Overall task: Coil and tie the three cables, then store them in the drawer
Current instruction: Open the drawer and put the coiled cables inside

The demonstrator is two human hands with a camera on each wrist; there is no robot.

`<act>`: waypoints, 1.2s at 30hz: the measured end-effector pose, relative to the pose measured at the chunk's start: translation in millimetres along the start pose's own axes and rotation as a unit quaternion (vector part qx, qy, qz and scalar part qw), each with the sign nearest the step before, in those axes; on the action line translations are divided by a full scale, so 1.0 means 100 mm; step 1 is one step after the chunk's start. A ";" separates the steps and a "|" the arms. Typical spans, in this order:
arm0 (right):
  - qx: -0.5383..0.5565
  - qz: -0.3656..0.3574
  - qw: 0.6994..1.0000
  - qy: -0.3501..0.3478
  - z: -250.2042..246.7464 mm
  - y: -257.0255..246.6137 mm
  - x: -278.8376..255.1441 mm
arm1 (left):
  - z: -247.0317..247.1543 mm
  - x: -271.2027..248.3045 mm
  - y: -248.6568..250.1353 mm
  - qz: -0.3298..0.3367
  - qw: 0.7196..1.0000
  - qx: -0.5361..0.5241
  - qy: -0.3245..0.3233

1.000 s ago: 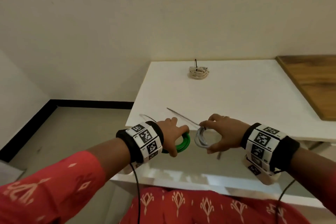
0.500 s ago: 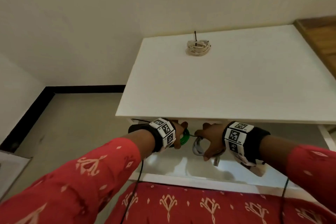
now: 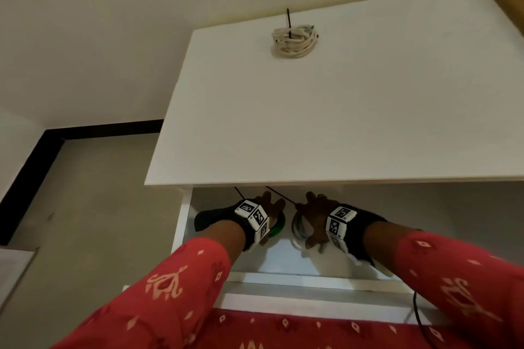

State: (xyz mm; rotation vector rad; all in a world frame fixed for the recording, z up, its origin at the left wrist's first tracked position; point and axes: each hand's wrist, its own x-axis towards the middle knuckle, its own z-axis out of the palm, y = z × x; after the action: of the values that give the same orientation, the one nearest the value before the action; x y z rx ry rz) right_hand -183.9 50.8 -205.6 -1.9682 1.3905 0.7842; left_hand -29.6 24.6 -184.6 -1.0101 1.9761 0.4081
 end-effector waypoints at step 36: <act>0.015 -0.016 0.990 0.138 -0.84 -0.40 -1.45 | -0.97 -1.65 0.18 0.036 0.978 -0.113 0.174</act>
State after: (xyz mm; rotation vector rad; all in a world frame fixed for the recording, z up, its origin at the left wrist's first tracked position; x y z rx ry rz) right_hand -175.6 85.6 -37.2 -2.1311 1.5115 0.4845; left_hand -45.9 59.2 3.5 -1.2218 2.3225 0.5344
